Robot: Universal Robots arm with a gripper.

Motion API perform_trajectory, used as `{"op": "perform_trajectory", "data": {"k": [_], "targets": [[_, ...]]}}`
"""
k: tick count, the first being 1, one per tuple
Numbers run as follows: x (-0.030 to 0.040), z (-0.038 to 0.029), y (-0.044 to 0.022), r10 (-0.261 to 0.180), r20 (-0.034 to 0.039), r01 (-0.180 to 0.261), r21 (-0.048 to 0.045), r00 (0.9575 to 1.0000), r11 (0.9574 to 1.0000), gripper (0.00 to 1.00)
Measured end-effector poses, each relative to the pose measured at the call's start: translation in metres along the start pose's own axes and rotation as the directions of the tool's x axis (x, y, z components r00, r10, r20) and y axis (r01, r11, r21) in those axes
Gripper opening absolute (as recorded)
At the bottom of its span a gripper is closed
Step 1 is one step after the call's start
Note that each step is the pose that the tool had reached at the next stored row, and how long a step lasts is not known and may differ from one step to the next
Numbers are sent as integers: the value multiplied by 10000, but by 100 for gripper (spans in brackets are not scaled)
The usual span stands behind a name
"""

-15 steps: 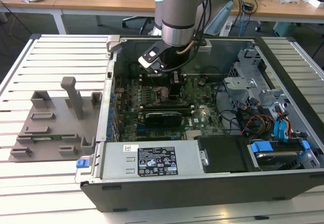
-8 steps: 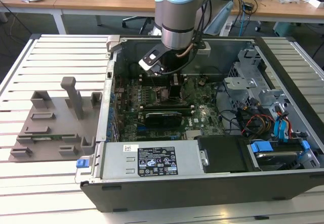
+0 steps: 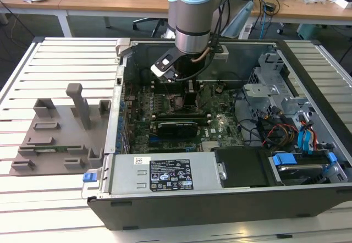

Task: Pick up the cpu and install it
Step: 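Place the cpu into insertion slot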

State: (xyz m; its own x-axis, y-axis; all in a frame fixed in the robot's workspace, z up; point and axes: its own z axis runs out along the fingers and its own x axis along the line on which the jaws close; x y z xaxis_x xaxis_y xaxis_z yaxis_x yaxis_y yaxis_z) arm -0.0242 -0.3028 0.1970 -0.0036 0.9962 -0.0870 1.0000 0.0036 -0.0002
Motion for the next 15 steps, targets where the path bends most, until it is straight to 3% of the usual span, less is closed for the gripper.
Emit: {"op": "perform_trajectory", "data": {"k": [3, 4, 15], "targets": [[0, 1, 0, -1, -2, 1, -1, 10000, 10000, 55], [1, 2, 0, -1, -6, 1, -3, 10000, 10000, 62], [0, -13, 1, -2, -5, 2, -3, 10000, 10000, 62]]}}
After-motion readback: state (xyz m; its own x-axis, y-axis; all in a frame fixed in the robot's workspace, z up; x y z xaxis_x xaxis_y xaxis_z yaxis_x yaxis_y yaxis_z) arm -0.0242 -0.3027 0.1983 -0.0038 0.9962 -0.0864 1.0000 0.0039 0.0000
